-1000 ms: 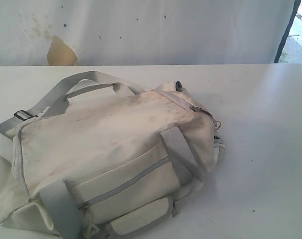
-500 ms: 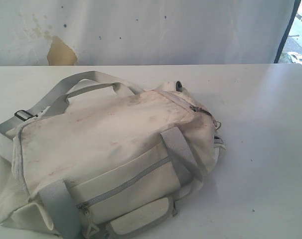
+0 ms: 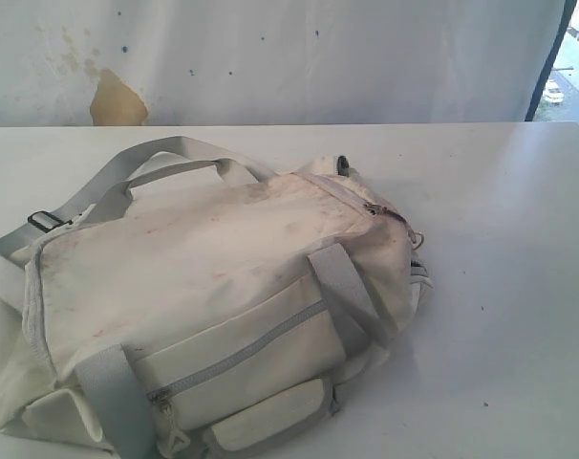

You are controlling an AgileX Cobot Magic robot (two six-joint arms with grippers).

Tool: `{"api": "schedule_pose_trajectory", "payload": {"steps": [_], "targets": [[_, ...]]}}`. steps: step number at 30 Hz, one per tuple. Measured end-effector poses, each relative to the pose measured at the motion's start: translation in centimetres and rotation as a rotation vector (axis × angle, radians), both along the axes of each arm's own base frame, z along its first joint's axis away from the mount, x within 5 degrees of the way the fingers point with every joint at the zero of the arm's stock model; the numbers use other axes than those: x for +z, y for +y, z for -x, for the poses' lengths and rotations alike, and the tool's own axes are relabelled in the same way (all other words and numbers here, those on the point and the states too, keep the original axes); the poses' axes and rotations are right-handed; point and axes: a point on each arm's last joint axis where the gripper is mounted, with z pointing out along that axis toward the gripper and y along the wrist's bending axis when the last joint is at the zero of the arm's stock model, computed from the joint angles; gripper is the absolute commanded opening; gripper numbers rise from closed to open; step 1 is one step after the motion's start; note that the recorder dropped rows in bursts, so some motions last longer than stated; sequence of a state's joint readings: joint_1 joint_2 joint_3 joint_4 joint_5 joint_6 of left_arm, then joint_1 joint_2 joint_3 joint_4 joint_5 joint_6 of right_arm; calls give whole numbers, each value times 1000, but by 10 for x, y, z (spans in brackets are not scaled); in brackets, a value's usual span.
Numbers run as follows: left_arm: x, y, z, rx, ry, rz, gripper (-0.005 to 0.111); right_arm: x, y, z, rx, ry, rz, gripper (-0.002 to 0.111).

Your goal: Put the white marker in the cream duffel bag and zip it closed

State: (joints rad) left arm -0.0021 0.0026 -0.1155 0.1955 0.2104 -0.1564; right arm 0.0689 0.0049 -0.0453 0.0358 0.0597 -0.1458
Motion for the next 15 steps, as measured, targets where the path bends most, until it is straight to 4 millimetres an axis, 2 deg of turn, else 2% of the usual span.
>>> {"api": "schedule_pose_trajectory", "payload": {"steps": [3,5,15], "targets": [[-23,-1,-6,-16,12,-2,0,-10,0,-2,-1,5,0,0],[-29,-2,-6,-17,23,0,0,-11,0,-2,-1,14,1,0],[-24,-3,-6,-29,-30,24,0,-11,0,-2,-1,14,1,0]]}}
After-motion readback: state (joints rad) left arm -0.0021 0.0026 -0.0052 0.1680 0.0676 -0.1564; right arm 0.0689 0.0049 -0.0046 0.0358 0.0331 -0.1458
